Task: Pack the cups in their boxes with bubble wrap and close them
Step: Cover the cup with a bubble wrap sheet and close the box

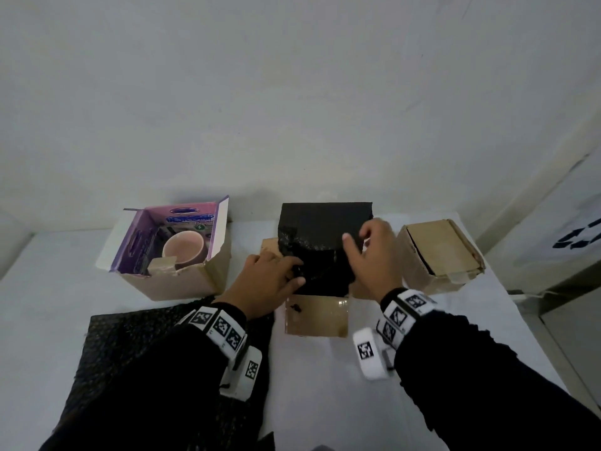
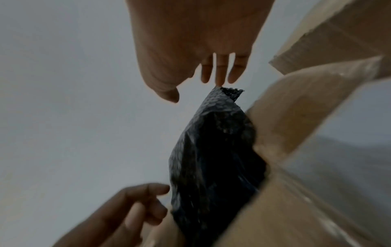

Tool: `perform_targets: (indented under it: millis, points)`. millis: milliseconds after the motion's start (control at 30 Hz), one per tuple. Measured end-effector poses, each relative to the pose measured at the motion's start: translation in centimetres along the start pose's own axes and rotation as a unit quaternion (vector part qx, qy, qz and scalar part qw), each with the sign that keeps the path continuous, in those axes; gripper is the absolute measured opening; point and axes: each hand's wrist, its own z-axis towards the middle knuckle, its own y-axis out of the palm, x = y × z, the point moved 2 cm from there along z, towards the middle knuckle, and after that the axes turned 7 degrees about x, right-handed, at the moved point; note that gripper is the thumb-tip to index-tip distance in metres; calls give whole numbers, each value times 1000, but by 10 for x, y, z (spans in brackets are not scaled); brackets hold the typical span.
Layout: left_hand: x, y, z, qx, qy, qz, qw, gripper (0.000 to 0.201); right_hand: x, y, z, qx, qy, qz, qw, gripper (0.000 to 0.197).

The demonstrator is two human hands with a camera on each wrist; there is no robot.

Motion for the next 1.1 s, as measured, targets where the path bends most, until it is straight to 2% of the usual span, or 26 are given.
perform_targets:
  millis: [67,133,200,300,433,533,600,700,733,767,833,900,967,1100]
  points:
    - [-2,-5,8,78,-17,-28,996,62,7,5,19,-3,114,19,993,38]
    - [-8,-5,18,132,-60,-61,988,63,15,16,33,-33,205,96,973,47]
    - [-16,-1,31,132,-118,-115,978,73,23,28,40,-56,232,131,962,45]
    - [-24,2,47,129,-191,-234,945,81,25,38,39,-51,195,170,965,38]
    - [-25,-1,61,166,-259,-367,878,79,23,36,23,-88,82,219,968,45]
    - [-23,-1,63,192,-250,-455,833,66,29,32,11,-106,44,224,968,43]
    - [-21,1,63,176,-223,-496,820,58,34,30,5,-103,23,196,975,37]
    - [-17,10,61,114,-180,-486,848,44,32,29,-1,-95,-4,174,980,21]
    - [-16,12,61,99,-162,-470,862,41,30,29,-3,-95,-7,178,980,24]
    - [-15,14,61,82,-146,-447,879,41,28,30,-4,-97,-6,183,978,29]
    - [-14,16,62,47,-119,-417,900,55,28,34,-5,-100,10,180,978,34]
    - [-15,17,66,26,-115,-401,909,75,30,36,-8,-104,21,184,977,32]
    - [-15,16,72,23,-131,-394,910,87,32,37,-9,-120,23,189,974,31]
    - [-16,16,81,21,-173,-408,896,85,34,40,-8,-180,50,189,964,22]
